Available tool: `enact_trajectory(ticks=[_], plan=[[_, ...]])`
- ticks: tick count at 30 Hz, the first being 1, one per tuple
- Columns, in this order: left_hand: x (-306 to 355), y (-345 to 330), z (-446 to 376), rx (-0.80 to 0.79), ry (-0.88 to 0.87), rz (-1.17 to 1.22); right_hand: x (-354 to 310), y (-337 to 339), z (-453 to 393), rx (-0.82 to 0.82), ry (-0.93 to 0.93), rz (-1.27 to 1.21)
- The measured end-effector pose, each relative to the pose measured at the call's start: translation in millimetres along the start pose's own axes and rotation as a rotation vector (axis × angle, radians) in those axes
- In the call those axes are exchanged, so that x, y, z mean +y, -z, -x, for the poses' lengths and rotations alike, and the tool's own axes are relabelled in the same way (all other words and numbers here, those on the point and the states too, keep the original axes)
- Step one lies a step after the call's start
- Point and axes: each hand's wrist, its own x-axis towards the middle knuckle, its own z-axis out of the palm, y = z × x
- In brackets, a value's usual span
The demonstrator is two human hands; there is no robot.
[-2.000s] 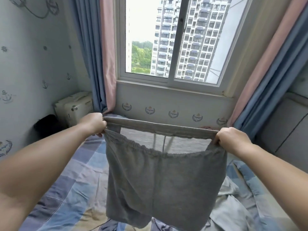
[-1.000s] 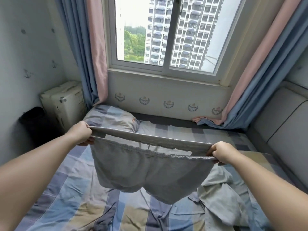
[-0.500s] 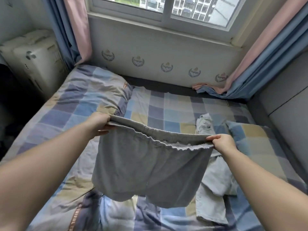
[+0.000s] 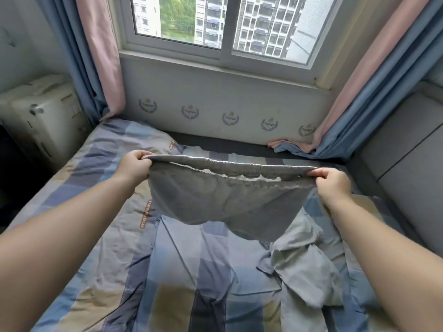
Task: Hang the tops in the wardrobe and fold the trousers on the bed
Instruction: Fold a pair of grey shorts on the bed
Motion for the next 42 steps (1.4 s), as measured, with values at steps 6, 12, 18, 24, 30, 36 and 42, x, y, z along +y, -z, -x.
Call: enact_trajectory(ticks=[6,12,18,24,30,36,42], plan=[[-65,-9,48,-0.048,0.027,-0.112,61,-9,61,-0.117,0.036,0.052],[-213,-33,121,-0.132,0.13,-0.313,177,-83,169,-0.275,-0.043,0.095],[-394,-55,220,-0.207,0.265,-0.54,307,-170,315,-0.486,-0.126,0.191],[-494,-50,318,-0.304,0.354,-0.743,390,-209,442,-0.636,-0.236,0.235],[-535,-51,344,-0.331,0.394,-0.795,423,-220,481,-0.698,-0.208,0.267],[-540,-57,344,-0.344,0.483,-0.749,404,-238,475,-0.783,-0.182,0.303],[-525,-62,328,-0.421,0.683,-0.597,377,-255,462,-0.821,-0.246,0.383]])
